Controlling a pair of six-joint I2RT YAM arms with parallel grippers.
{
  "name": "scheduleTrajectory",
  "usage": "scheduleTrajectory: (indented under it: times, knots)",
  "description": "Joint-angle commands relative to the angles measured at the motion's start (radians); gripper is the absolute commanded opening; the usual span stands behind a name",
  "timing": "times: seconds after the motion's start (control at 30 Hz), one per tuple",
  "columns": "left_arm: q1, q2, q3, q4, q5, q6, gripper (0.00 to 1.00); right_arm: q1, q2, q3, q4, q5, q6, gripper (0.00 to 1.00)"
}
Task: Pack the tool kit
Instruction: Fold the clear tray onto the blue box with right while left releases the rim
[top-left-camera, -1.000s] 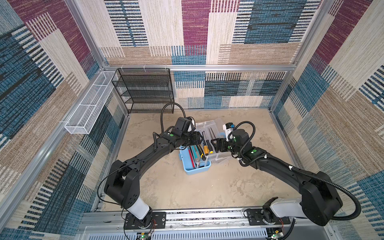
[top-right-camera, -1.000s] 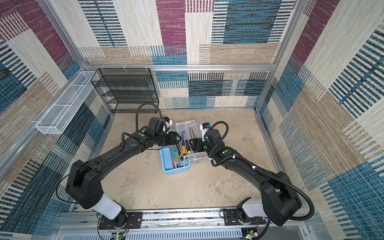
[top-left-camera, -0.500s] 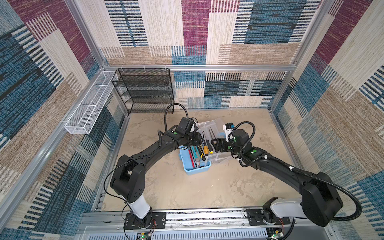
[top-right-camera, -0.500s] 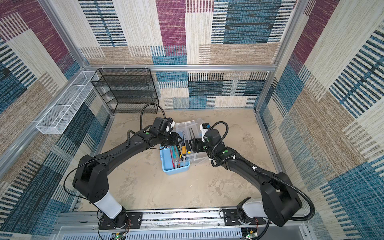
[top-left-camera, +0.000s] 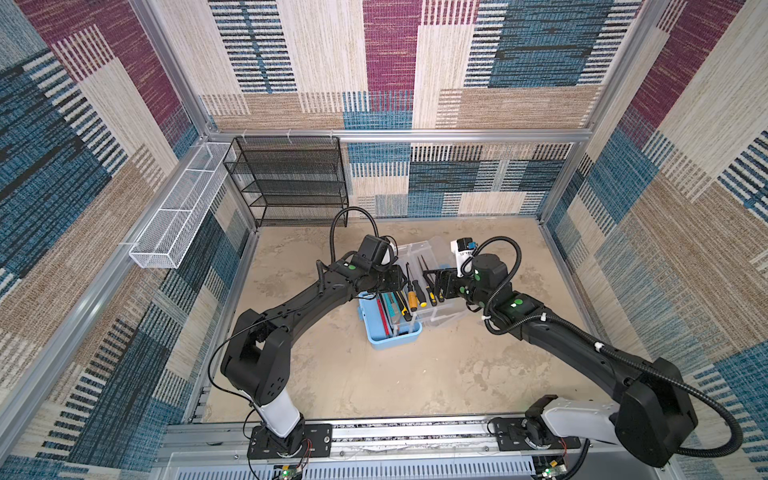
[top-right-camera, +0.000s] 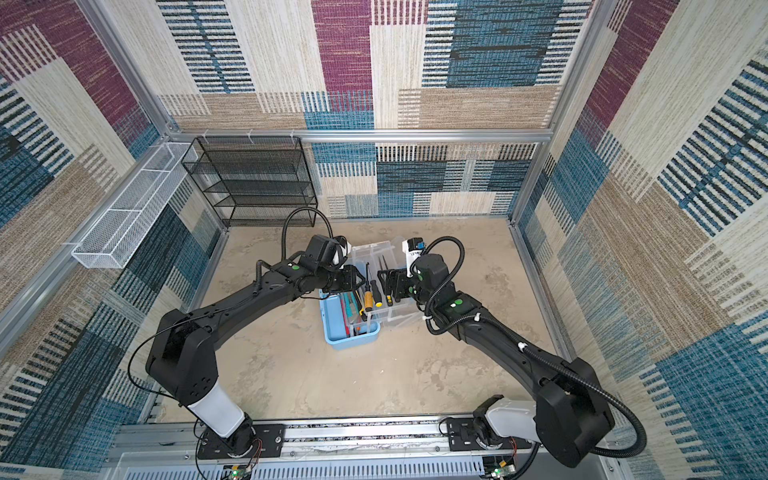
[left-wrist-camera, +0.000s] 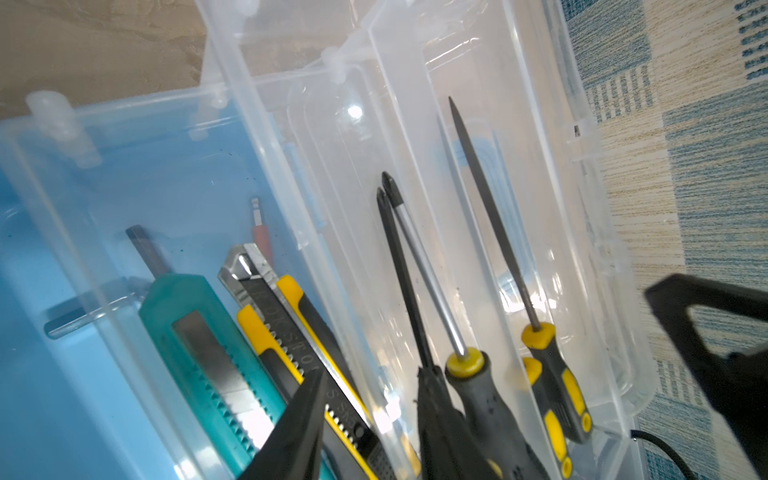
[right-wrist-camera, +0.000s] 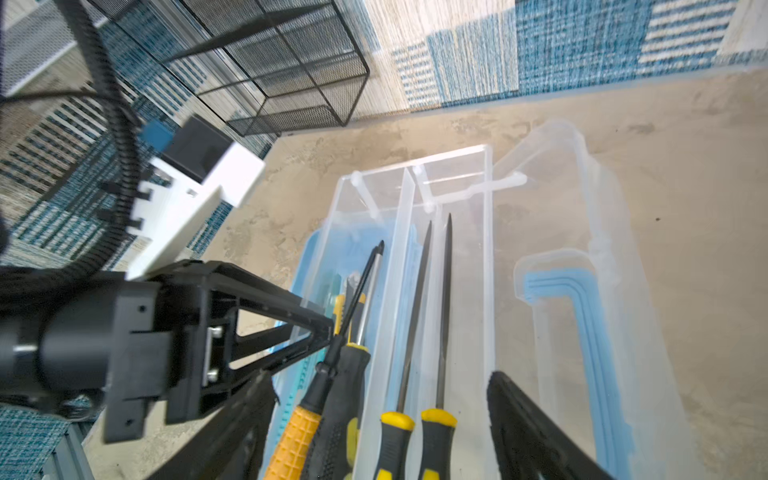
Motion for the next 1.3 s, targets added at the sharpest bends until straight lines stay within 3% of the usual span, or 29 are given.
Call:
scheduleTrajectory:
  times: [0.0,0.4,1.27]
  knots:
    - [0.004,-0.002,-0.014,-0.073,-0.055,0.036,0.39,0.000,-0.043,0.010,-0.002,0.047,-0.013,0.85]
    - [0.018,-0.031,-0.060,-0.073,-0.072,0.035,0.37,-0.003,-0.124,-0.011,-0.061,0.145,-0.041,0.91]
    - [0.091,-0.253,-0.298,-0.123,-0.134,0.075,0.42,-0.026,-0.208,-0.090,-0.079,0.152,-0.045,0.94]
